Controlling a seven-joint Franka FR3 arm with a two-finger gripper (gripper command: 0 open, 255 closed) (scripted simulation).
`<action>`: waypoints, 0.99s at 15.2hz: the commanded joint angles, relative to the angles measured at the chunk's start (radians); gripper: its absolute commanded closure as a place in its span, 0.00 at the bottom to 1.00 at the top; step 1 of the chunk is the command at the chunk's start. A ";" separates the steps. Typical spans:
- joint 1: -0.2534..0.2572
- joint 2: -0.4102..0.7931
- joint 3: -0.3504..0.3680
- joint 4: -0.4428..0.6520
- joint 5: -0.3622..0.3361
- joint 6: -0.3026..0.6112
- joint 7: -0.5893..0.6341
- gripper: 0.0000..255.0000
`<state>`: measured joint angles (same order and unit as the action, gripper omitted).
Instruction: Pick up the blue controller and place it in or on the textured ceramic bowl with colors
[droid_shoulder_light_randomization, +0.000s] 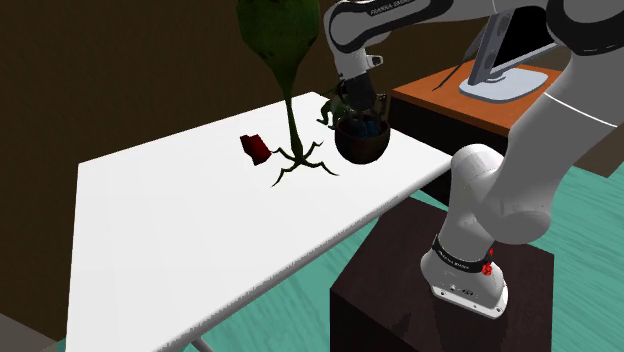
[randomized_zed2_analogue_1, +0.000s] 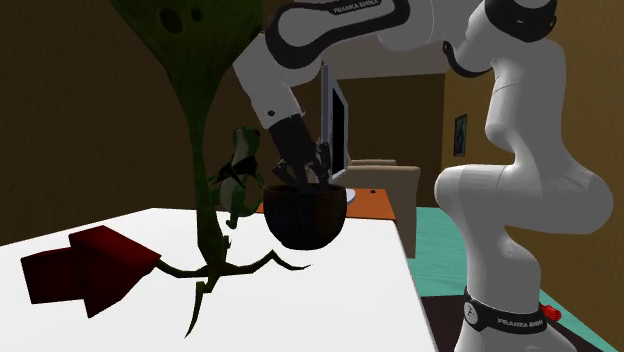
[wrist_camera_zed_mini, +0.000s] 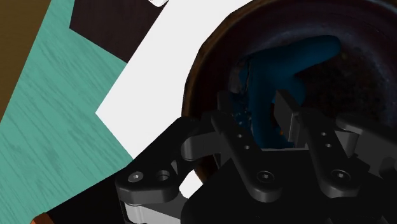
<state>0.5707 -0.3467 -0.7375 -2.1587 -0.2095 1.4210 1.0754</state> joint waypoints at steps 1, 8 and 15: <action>0.001 -0.005 0.007 0.025 0.002 -0.030 0.002 1.00; 0.004 -0.011 0.024 0.112 0.008 -0.124 0.004 1.00; 0.010 -0.004 0.036 0.210 0.016 -0.217 -0.001 1.00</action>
<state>0.5802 -0.3492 -0.7039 -1.9604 -0.1938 1.2177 1.0746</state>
